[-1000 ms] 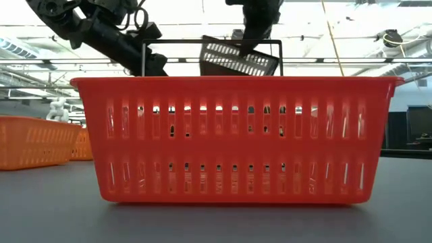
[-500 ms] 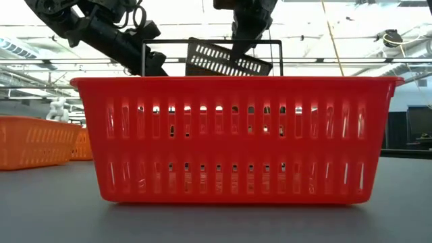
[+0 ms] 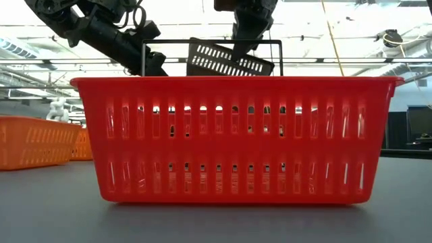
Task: Stack baskets on shelf by color
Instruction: Put the top black bin on the shelf, then stack the top orange bin on the orange bin on the shelf
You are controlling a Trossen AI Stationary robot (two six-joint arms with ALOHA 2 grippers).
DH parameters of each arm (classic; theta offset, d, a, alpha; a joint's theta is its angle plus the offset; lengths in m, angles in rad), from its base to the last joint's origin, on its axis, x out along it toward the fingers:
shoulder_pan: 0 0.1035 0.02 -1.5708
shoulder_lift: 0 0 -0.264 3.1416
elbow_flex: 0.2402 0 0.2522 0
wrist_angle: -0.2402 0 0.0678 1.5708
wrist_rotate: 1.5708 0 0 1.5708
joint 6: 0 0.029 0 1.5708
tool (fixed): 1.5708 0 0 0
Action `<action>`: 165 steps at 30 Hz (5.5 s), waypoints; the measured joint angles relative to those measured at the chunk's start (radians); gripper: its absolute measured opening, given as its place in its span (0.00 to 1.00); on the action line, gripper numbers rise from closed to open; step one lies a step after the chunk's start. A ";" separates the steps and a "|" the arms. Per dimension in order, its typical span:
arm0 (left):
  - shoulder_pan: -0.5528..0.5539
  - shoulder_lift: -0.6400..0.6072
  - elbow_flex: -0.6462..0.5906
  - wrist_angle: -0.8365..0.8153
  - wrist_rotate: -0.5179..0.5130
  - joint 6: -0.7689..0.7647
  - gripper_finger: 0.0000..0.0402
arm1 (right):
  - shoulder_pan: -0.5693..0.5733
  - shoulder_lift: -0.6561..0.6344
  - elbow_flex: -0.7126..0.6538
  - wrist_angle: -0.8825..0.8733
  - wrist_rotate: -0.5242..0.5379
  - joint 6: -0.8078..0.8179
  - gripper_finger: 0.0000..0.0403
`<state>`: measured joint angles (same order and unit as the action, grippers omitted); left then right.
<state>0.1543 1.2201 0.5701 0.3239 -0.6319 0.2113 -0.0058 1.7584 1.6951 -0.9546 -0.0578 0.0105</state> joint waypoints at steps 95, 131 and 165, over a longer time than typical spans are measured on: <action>-0.065 0.000 0.000 -0.316 0.260 0.136 0.06 | -0.129 -0.569 -0.965 0.816 0.140 0.214 0.04; -0.063 -0.017 0.001 -0.308 0.319 0.068 0.06 | -0.090 -0.607 -1.229 1.281 0.136 0.264 0.04; -0.002 0.050 0.000 -0.193 0.454 0.040 0.06 | -0.089 -0.635 -1.229 1.264 0.126 0.242 0.04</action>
<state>0.1528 1.2701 0.5705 0.1306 -0.1775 0.2508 -0.0950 1.1237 0.4664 0.3093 0.0685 0.2524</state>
